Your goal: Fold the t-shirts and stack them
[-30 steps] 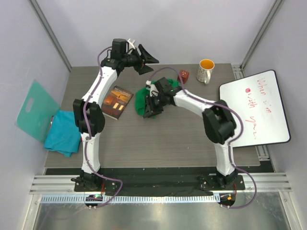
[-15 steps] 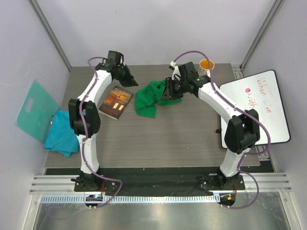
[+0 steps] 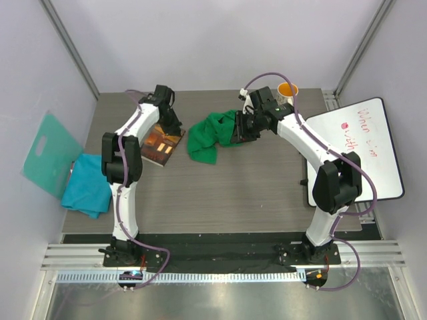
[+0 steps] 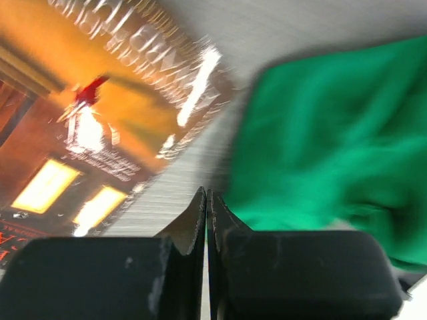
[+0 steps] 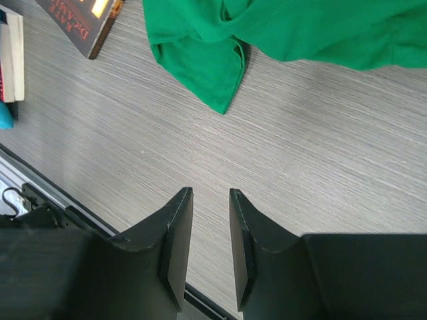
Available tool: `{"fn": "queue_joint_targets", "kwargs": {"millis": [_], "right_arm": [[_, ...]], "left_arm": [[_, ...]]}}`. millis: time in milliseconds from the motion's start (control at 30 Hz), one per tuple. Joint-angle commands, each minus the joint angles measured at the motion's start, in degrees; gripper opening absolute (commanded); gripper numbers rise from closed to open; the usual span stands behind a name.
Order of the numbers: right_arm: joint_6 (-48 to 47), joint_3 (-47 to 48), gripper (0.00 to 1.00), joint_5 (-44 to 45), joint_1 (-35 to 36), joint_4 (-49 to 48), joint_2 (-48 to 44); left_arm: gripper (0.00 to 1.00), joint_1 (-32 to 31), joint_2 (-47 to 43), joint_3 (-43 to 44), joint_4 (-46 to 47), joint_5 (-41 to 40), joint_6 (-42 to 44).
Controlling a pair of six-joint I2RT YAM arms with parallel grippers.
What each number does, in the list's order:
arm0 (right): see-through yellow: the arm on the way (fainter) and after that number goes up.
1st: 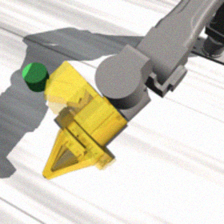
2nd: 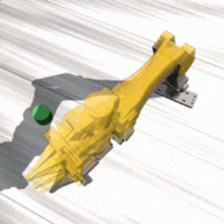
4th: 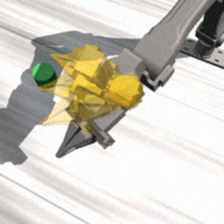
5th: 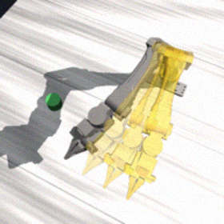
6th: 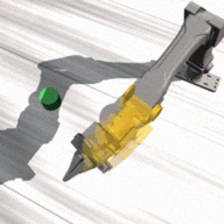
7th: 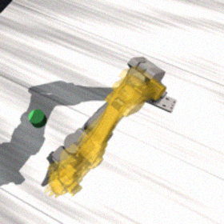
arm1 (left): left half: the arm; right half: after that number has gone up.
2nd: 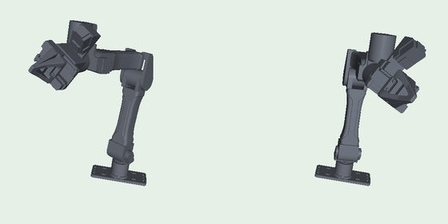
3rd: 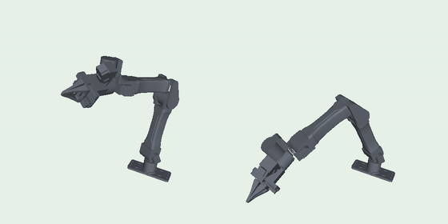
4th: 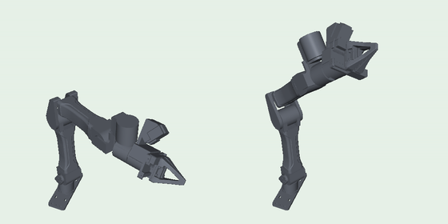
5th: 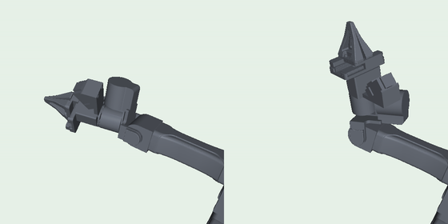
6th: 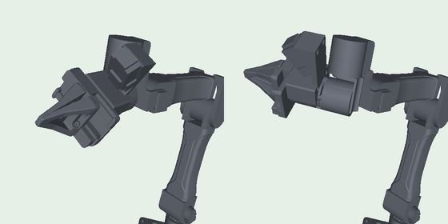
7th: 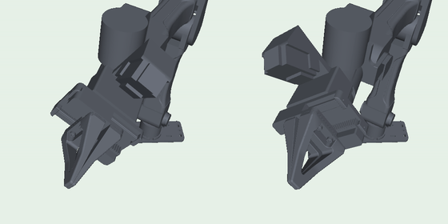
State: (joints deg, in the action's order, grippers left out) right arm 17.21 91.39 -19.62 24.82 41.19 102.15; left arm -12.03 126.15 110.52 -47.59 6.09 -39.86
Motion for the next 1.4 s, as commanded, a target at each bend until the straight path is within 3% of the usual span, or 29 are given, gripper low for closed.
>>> {"fn": "queue_joint_targets", "kwargs": {"millis": [0, 300, 833, 1367], "right_arm": [[-1.2, 2.4, 0.34, 1.1, -0.4, 1.8, 0.2], [-1.5, 4.8, 0.34, 1.3, -0.5, 2.8, 1.6], [-0.7, 0.0, 0.34, 2.8, -0.6, 3.1, -0.4], [0.4, 2.6, 0.33, 2.6, -0.6, 3.2, 1.6]], "left_arm": [[0.00, 0.2, -4.8, -7.9, 3.1, -1.8, 2.6], [0.00, 0.2, -6.4, -13.9, 4.9, -1.3, 4.5], [0.00, -1.1, 5.2, -0.4, 0.6, -9.1, 7.7], [0.00, -1.4, 4.5, -1.9, -0.6, -6.3, 12.4]]}}
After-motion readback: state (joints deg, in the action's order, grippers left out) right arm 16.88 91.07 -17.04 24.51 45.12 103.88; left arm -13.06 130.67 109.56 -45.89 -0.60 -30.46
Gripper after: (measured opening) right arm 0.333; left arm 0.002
